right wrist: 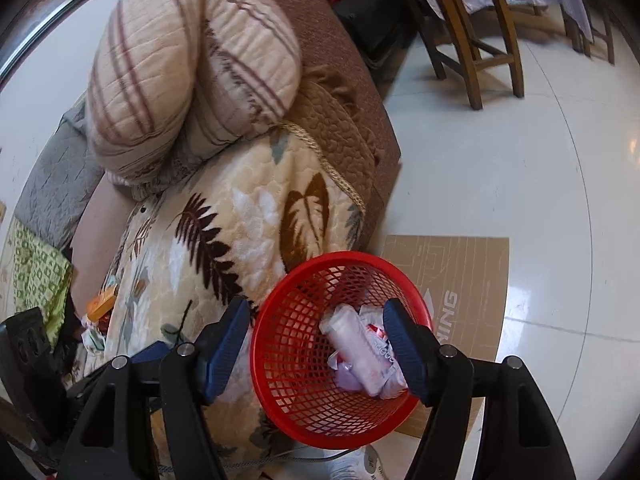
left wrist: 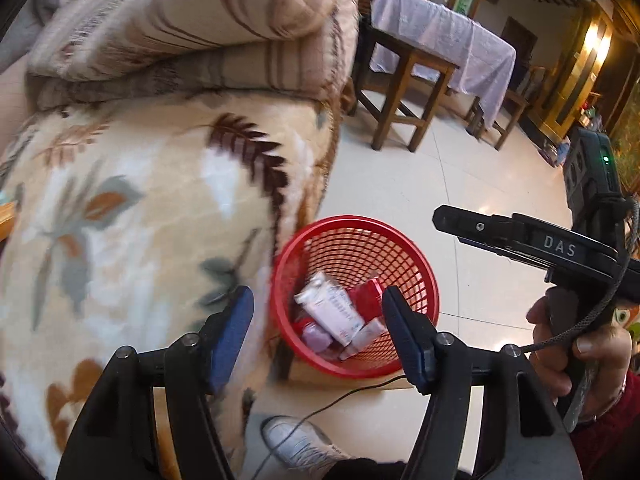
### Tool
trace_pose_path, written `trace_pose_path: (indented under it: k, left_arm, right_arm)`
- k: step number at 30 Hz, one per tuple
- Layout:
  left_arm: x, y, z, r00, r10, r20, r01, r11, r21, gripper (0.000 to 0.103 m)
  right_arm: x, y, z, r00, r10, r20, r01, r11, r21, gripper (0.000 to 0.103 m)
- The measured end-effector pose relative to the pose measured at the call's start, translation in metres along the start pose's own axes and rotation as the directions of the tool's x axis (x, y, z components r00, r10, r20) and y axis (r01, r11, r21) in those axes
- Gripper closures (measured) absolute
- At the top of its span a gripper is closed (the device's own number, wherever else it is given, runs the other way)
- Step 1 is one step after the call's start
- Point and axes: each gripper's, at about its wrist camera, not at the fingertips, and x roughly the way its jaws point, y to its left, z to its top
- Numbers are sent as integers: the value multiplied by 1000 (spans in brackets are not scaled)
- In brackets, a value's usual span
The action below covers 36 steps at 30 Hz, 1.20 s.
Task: Collect trash
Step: 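Move both tools back over the trash on the blanket, then grasp the white knit glove with the left tool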
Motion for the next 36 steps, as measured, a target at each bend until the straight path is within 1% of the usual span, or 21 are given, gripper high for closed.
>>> trace_pose_path:
  k: [2,5,9,13,15,18,20,22,23,25,27,28,29,30,32,33,36]
  left_arm:
    - [-19,9,-8,1000,25,11,-25,1000,-11,37]
    - [-47,28,-21,998,55,30,-53,997,-55,37]
    - [-82,57,-37,993,100,56,-93,990,-109,36]
    - [-115,94,-53,985,153,79,-135,971,-198,35]
    - [-133,118,-61,979,181,98,-150,953,-263,32]
    - [-158,160,-71,963,238,126,-178,913,-367,29]
    - [-170,191,-76,950,283,128,-202,876,-438,28]
    - [-177,227,-80,937,332,112,-228,821,-524,27]
    - [-177,242,-81,933,344,101,-234,798,-555,26]
    - [-175,278,-83,926,371,74,-247,740,-626,26]
    - [-168,305,-79,922,383,52,-254,702,-666,26]
    - [-165,315,-76,921,387,49,-253,689,-679,26]
    - [-161,324,-72,924,379,58,-239,688,-686,26]
    - [-153,332,-67,931,361,57,-227,693,-685,26]
    - [-138,344,-59,931,362,44,-233,683,-692,26]
    - [-128,351,-55,935,352,44,-223,679,-700,26]
    - [-96,361,-48,951,309,1,-209,647,-733,26]
  right_arm:
    - [-1,15,-2,1000,15,-9,-16,999,-40,29]
    - [2,45,-9,999,36,-38,-40,992,-118,29]
    - [4,94,-21,995,70,-73,-84,971,-224,29]
    - [6,142,-32,991,93,-99,-119,948,-295,29]
    - [7,166,-35,989,102,-109,-133,935,-330,29]
    - [9,202,-39,986,116,-124,-154,916,-370,29]
    - [13,228,-40,982,133,-134,-176,904,-389,29]
    - [18,252,-40,979,146,-144,-193,896,-399,28]
    - [23,265,-40,977,150,-149,-199,895,-400,28]
    - [34,287,-39,976,148,-159,-199,901,-385,28]
    - [48,308,-41,971,162,-174,-215,911,-352,27]
    - [52,313,-43,971,166,-175,-218,914,-343,27]
    - [57,321,-49,969,177,-173,-228,912,-343,27]
    - [60,325,-55,967,186,-173,-237,906,-350,27]
    - [69,329,-67,963,199,-183,-255,893,-370,27]
    - [75,328,-72,960,199,-195,-261,889,-377,27]
    - [87,324,-74,956,184,-227,-258,896,-360,27]
